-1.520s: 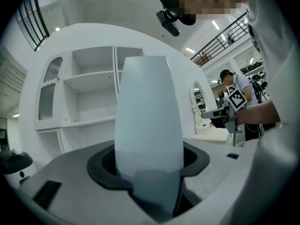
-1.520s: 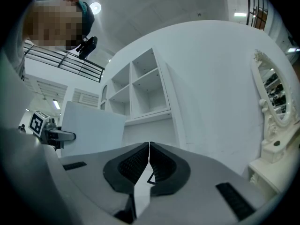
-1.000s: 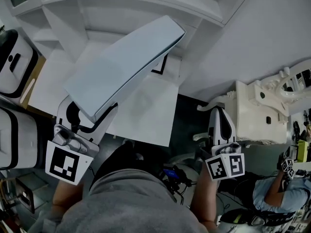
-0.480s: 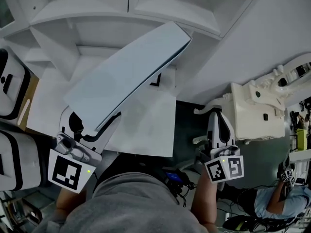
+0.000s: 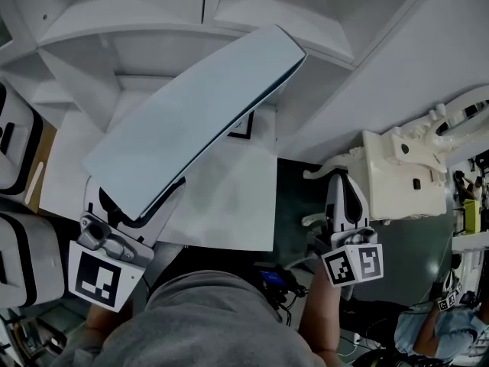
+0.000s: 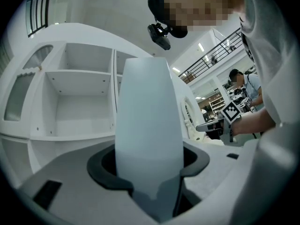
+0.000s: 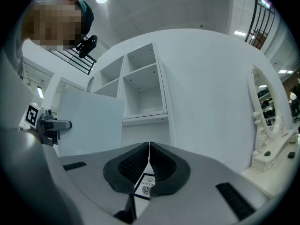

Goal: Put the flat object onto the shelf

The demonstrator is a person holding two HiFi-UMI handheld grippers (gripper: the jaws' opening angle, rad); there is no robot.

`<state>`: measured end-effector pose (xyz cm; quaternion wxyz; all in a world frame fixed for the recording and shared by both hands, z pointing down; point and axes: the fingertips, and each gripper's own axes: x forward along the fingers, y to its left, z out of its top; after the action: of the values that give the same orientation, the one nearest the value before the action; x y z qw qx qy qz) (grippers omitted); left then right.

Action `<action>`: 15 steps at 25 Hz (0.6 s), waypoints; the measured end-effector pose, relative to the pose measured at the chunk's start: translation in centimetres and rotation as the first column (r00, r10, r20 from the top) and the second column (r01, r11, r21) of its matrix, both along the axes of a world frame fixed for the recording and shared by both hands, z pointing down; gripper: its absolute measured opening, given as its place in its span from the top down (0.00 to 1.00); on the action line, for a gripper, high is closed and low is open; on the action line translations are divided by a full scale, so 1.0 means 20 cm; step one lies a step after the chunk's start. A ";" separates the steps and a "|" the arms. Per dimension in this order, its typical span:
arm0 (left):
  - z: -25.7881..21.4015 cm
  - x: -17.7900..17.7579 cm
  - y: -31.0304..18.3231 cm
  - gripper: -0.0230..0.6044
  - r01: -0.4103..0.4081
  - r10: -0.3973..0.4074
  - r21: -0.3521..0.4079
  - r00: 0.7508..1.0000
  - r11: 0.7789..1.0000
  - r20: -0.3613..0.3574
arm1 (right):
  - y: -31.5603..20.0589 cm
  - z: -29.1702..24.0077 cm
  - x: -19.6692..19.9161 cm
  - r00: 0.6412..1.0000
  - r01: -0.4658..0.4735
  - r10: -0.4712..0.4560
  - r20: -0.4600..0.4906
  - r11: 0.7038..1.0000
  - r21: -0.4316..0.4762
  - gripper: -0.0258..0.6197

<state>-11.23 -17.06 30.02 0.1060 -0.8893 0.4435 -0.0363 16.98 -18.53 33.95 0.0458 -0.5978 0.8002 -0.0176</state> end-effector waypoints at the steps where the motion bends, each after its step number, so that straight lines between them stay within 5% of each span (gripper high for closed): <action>1: 0.00 0.00 0.00 0.53 0.000 0.000 0.001 1.000 1.000 0.002 | -0.01 0.00 0.01 1.000 0.003 -0.003 0.001 1.000 0.000 0.92; 15: -0.18 0.13 -0.03 0.53 0.041 -0.042 0.047 0.999 0.998 0.035 | -0.19 -0.05 0.15 0.995 0.099 -0.099 0.006 0.995 0.006 0.92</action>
<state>-8.58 -17.60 26.37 0.1336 -0.8764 0.4605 -0.0441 20.03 -22.28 32.94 0.0490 -0.5574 0.8286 -0.0193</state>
